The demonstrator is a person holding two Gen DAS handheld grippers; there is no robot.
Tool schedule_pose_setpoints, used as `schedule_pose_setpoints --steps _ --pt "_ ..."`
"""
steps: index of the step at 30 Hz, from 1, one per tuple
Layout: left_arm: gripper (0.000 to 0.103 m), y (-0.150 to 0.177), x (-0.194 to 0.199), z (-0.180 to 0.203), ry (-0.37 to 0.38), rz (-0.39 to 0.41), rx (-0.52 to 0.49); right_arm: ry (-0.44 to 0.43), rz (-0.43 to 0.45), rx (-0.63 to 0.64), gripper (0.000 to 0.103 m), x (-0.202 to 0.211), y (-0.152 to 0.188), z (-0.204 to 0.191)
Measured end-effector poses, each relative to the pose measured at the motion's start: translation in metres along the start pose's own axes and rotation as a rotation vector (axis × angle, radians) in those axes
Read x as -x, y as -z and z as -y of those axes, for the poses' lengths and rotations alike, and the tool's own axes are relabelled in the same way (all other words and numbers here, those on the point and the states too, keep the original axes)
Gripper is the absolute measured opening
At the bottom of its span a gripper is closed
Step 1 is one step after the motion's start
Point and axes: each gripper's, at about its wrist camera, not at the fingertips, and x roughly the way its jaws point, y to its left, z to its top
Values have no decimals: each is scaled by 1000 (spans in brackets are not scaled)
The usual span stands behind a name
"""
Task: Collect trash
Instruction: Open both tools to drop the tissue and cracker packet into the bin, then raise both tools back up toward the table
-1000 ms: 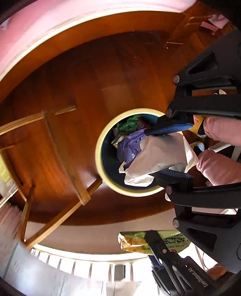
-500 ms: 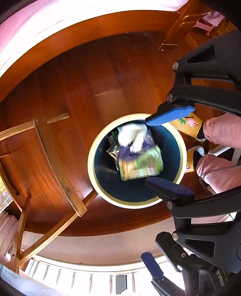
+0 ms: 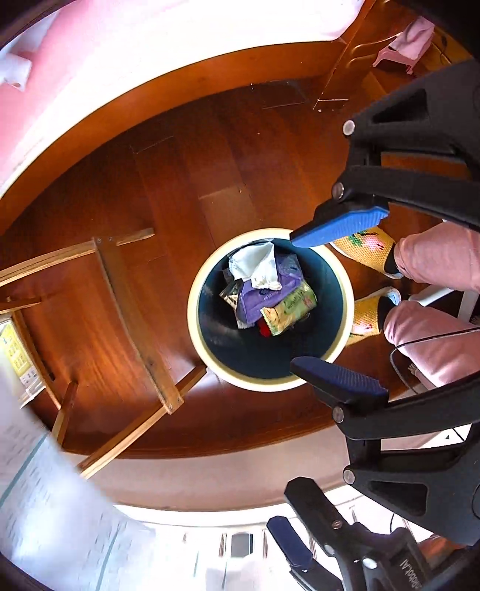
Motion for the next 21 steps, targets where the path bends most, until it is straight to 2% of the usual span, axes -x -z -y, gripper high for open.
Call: schedule_pose_setpoints --steps 9,13,17,21 --pt "80 -14 111 6 13 93 -14 -20 73 -11 59 100 1 -21" --pt "80 -22 171 8 11 170 -27 0 130 9 59 151 1 -30" --pt "86 -33 230 13 14 258 -42 -1 188 10 59 204 -1 -38" --pt "86 -46 278 16 21 326 -69 -3 265 -4 59 255 -2 -46"
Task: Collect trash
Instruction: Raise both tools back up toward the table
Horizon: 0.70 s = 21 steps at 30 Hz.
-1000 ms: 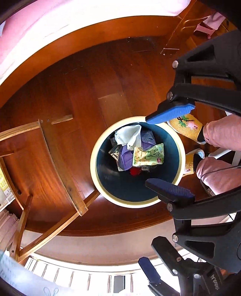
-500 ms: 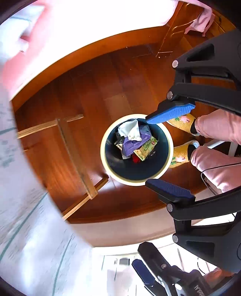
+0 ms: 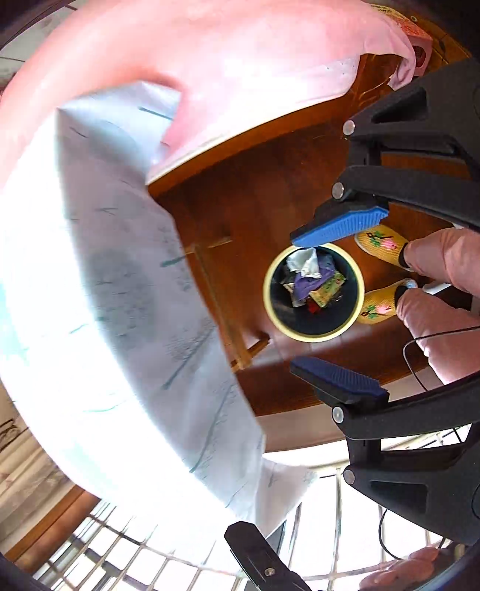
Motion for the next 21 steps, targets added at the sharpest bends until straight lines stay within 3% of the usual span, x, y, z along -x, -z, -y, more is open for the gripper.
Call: schedule_pose_setpoints --steps 9,21 --pt "86 -54 87 1 47 181 -84 28 198 -35 59 96 -43 -15" --pt "86 -127 130 -25 38 291 -103 63 377 -52 59 162 -102 -36"
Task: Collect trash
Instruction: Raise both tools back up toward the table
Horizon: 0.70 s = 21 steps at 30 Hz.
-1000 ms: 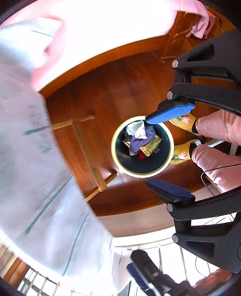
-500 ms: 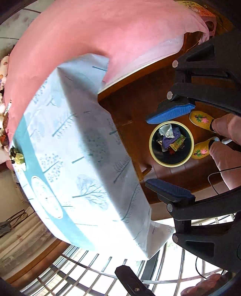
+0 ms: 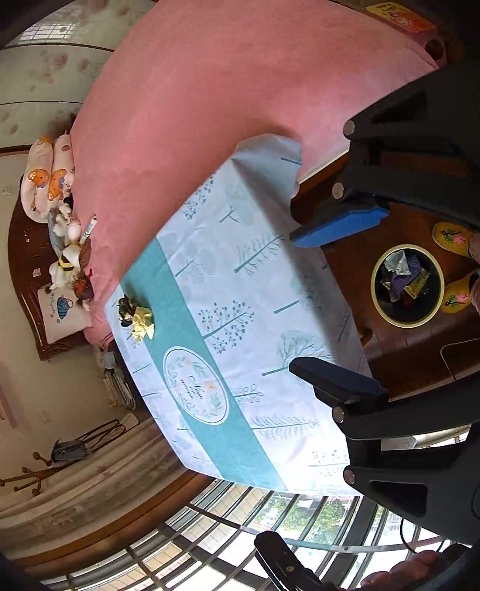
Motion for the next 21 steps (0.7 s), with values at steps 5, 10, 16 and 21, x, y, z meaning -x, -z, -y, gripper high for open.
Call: schedule_pose_setpoints --steps 5,10,16,21 --pt "86 -34 -10 -9 -13 7 12 7 51 14 59 3 -31 -8" --pt "86 -70 -41 -6 -66 -36 29 -3 82 51 59 -4 -71 -9" --pt "86 -115 -114 14 -78 -98 62 -62 68 120 59 -50 -138 6" --pt "86 -159 -195 37 -121 -141 118 -156 12 193 59 -125 -208 29"
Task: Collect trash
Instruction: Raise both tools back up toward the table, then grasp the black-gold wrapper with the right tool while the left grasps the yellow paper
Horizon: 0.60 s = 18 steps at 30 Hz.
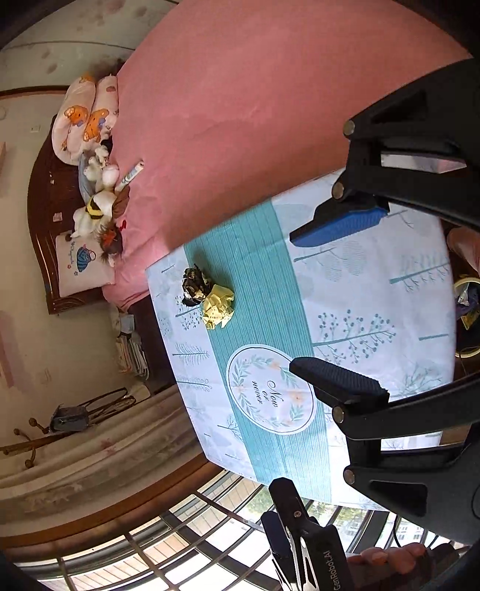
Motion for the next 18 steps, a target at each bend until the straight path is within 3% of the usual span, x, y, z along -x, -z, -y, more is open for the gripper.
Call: schedule_pose_setpoints --steps 9,12,18 --pt "85 -84 -129 64 -65 -103 135 -138 -152 129 59 -140 -100 61" --pt "80 -102 -172 70 -65 -138 205 -186 -185 117 65 -187 -126 76" --pt "80 -118 -245 69 -75 -203 270 -244 -269 62 67 -288 -166 96"
